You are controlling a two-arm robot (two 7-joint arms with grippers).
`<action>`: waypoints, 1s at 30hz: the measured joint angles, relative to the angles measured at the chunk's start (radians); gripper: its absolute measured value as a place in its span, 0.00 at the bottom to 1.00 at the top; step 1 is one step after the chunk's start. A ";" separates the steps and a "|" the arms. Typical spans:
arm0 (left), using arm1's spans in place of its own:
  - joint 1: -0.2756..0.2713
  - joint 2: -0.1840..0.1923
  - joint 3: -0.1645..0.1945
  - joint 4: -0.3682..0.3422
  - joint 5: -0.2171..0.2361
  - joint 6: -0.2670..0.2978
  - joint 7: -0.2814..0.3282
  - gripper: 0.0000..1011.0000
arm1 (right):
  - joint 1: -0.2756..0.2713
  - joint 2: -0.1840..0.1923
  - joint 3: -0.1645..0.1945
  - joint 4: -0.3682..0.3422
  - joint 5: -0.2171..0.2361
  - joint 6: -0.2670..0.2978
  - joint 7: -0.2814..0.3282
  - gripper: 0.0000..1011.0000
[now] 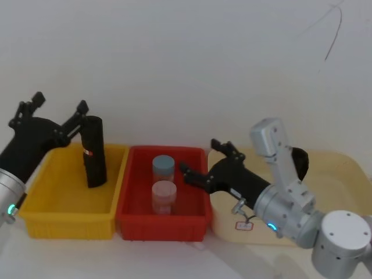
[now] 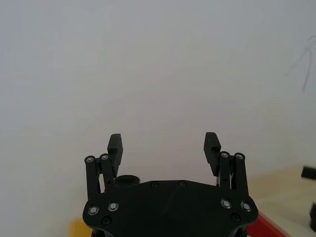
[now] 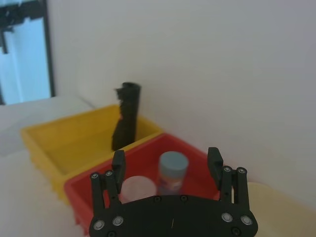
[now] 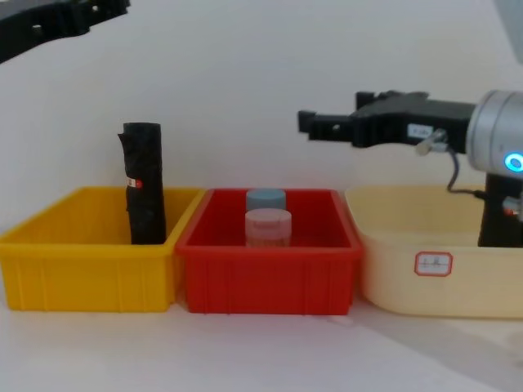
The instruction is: Pick up the garbage bag with the one hand and transfer it to the other hand.
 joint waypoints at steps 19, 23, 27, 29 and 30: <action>0.015 0.013 -0.040 -0.012 0.020 -0.014 0.024 0.99 | 0.091 -0.018 -0.122 0.102 -0.022 0.090 0.091 0.99; 0.016 0.014 -0.043 -0.013 0.022 -0.015 0.026 0.99 | 0.109 -0.024 -0.135 0.125 -0.023 0.108 0.098 0.99; 0.017 0.014 -0.045 -0.014 0.023 -0.016 0.027 0.99 | 0.131 -0.030 -0.146 0.152 -0.024 0.121 0.102 0.99; 0.017 0.014 -0.046 -0.014 0.023 -0.016 0.027 0.99 | 0.137 -0.032 -0.149 0.162 -0.024 0.124 0.102 0.99; 0.017 0.014 -0.046 -0.014 0.023 -0.016 0.028 0.99 | 0.145 -0.035 -0.153 0.171 -0.025 0.127 0.103 0.99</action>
